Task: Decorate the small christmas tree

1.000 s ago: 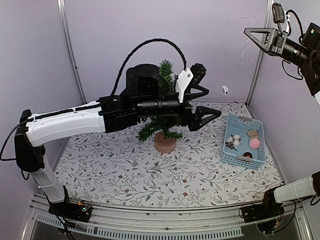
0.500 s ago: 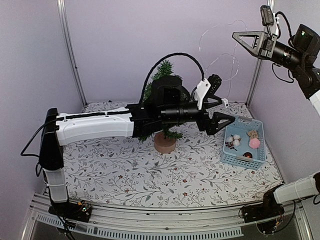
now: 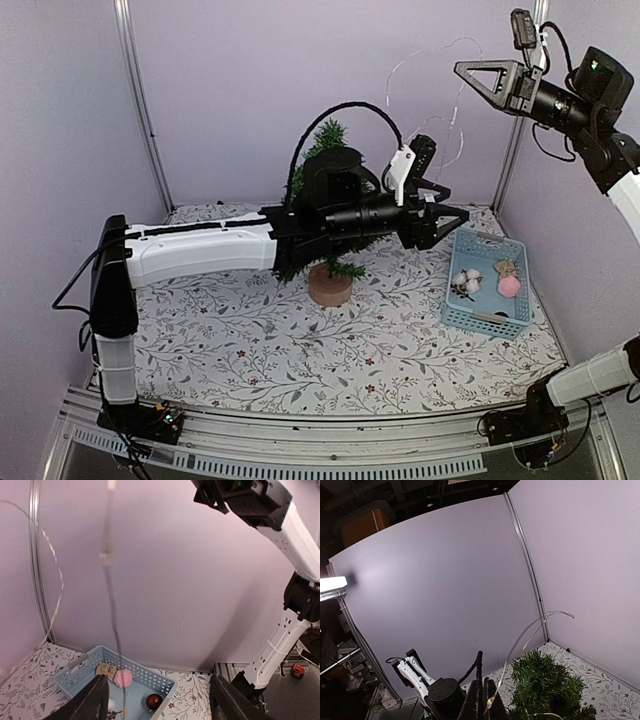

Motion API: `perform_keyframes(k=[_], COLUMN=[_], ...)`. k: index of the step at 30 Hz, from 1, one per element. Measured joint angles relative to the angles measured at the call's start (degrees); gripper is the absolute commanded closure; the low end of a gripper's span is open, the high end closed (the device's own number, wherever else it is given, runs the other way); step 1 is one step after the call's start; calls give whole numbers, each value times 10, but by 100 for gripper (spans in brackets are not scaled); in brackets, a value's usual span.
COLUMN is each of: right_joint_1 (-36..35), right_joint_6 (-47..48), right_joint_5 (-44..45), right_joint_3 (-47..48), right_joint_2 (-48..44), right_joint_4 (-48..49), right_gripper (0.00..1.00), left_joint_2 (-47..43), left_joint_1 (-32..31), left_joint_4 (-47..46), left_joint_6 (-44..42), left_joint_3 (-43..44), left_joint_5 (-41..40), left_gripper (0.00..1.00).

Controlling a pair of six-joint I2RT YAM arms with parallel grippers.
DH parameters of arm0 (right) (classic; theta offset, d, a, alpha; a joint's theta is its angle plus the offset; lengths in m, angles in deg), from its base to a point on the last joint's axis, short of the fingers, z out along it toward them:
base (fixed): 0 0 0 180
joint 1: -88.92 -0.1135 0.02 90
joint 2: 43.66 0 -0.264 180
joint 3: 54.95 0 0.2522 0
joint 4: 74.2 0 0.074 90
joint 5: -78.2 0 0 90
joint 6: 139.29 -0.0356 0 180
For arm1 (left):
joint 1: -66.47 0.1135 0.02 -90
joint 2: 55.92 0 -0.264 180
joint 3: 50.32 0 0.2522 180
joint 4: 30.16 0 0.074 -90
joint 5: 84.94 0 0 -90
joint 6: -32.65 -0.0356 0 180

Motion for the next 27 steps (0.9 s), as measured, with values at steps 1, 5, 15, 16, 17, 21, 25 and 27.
perform_keyframes(k=[1,5,15,16,17,21,25,27], right_joint_1=[0,0,-1,-1,-1,-1,-1,-1], right_joint_6=[0,-2,-2,-2,-2,-1,-1,-2], right_joint_5=[0,-1,-1,-1,-1,0,-1,-5], right_joint_3=[0,0,12,13,13,13,10,7], right_joint_2=[2,5,18,18,18,18,17,17], right_joint_4=[2,7,12,12,12,12,12,12], right_gripper=[100,100,100,100,100,100,100,100], left_joint_2=[1,9,17,17,17,17,12,6], left_joint_1=[1,5,19,20,21,21,21,21], left_joint_4=[-2,-9,-12,-12,-12,-12,-14,-15], left_joint_6=[2,9,20,22,22,22,18,14], left_joint_3=[1,9,9,9,9,8,-5,-15], left_joint_5=[0,0,1,1,1,2,4,4], left_gripper=[41,58,98,99,100,100,100,100])
